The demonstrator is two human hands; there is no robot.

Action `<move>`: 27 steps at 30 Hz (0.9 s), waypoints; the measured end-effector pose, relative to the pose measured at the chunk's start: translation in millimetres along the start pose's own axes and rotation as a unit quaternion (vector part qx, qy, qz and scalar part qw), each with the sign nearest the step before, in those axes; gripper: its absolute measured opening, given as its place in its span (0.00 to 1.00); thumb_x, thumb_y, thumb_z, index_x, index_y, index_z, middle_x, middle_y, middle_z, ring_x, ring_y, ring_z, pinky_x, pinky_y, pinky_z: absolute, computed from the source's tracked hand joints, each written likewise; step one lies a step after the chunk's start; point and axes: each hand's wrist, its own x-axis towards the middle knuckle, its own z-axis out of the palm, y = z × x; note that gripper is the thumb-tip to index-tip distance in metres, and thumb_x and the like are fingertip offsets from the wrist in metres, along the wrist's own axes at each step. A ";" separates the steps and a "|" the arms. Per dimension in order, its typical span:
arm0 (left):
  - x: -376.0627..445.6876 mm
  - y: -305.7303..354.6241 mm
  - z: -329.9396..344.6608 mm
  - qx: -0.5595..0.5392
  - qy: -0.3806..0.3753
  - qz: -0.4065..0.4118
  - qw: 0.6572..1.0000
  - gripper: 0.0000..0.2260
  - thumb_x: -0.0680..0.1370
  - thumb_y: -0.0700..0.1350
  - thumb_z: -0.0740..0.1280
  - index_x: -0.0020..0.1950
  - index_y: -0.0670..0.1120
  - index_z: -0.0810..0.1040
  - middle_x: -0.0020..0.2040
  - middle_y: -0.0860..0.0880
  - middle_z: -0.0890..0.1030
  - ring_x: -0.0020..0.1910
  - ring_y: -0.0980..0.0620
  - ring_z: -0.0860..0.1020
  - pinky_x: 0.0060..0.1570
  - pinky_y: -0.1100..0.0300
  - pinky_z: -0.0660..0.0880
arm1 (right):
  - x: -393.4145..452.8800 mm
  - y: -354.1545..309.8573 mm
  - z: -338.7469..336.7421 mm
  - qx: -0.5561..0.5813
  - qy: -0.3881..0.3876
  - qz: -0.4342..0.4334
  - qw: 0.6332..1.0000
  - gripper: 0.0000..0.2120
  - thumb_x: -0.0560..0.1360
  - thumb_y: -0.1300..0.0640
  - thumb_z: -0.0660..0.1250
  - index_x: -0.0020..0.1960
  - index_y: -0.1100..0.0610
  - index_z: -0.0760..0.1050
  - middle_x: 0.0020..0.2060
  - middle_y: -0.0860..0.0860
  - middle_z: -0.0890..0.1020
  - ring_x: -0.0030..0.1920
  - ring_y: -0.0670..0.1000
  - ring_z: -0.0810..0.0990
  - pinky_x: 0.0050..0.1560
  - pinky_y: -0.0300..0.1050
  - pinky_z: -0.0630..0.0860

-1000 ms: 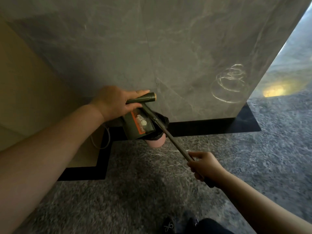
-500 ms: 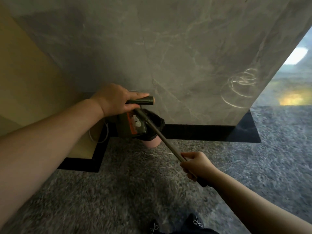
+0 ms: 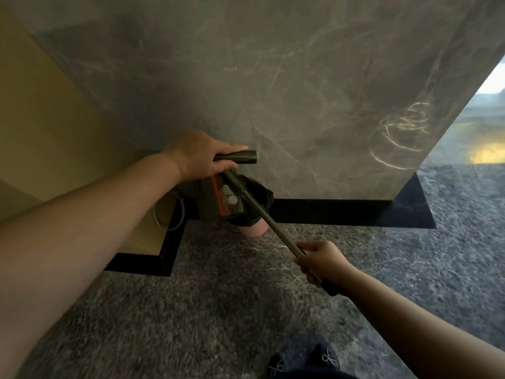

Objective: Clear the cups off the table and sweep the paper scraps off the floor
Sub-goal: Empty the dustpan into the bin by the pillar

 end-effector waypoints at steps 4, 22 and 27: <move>1.5 3.8 -11.2 0.005 0.010 0.001 1.000 0.23 0.77 0.61 0.62 0.70 0.68 0.59 0.42 0.46 0.83 0.39 0.47 0.80 0.42 0.52 0.77 | -4.0 -0.5 -1.2 -0.008 -0.002 -0.014 1.000 0.23 0.76 0.65 0.65 0.70 0.55 0.71 0.32 0.57 0.77 0.24 0.50 0.73 0.24 0.40 0.71; 27.2 38.3 -18.2 0.136 -0.025 0.061 0.988 0.23 0.77 0.64 0.58 0.71 0.68 0.57 0.43 0.46 0.82 0.42 0.46 0.80 0.37 0.56 0.71 | -11.0 20.1 -30.4 0.021 0.008 -0.012 1.000 0.23 0.76 0.66 0.65 0.70 0.54 0.71 0.34 0.58 0.78 0.25 0.51 0.74 0.25 0.41 0.72; 32.0 57.2 -4.1 0.161 -0.072 0.099 0.979 0.23 0.79 0.62 0.56 0.74 0.66 0.58 0.43 0.48 0.81 0.40 0.49 0.78 0.35 0.58 0.66 | -10.9 20.6 -35.3 0.018 0.000 -0.014 1.000 0.23 0.76 0.65 0.66 0.70 0.54 0.70 0.34 0.57 0.78 0.25 0.50 0.74 0.24 0.40 0.72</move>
